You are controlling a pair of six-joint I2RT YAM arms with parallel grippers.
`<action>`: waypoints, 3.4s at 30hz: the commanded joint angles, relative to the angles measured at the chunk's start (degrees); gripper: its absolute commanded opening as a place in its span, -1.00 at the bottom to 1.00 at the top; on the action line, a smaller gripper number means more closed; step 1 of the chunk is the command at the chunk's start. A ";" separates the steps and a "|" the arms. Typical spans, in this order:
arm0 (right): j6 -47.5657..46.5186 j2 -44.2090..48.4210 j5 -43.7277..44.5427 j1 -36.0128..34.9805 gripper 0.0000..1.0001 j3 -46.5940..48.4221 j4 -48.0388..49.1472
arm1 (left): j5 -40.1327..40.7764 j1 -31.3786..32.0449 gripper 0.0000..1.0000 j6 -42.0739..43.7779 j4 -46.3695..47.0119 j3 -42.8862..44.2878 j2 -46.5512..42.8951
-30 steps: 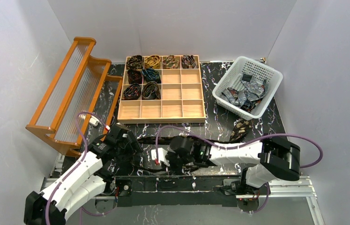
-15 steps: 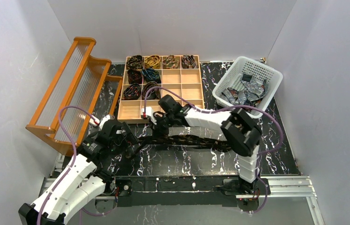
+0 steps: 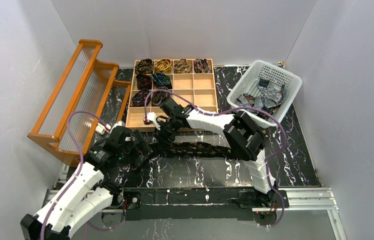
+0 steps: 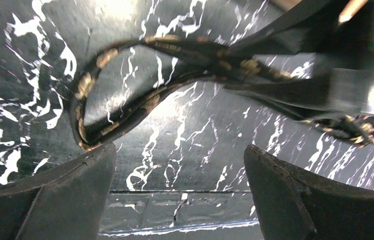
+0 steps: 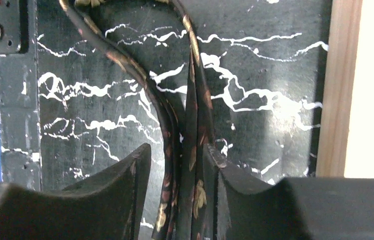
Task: Roll the ties
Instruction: Flatten out the tie at the center of the board.
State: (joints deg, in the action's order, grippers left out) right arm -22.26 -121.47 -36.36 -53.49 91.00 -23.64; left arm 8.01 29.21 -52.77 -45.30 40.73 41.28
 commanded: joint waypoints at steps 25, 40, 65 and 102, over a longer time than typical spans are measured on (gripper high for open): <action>-9.57 6.39 5.24 -1.36 0.70 -15.52 15.03 | -4.02 0.23 0.89 -0.98 -0.12 -3.60 -4.63; 10.47 11.65 -7.19 -2.00 -0.97 -21.32 7.77 | -5.12 0.23 0.90 0.31 -0.23 -3.34 -4.63; 19.73 -5.01 -31.80 5.95 -0.83 -3.96 -15.84 | -12.64 0.23 0.90 2.86 3.34 -5.24 -2.58; 24.56 1.99 -6.67 10.25 -0.10 10.66 -21.79 | -17.80 0.19 0.93 10.86 9.38 -1.79 9.27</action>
State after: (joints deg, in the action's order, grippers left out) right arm 2.85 -128.55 -46.13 -43.94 101.69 -47.88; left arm -11.09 29.26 -43.46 -36.12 38.33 51.35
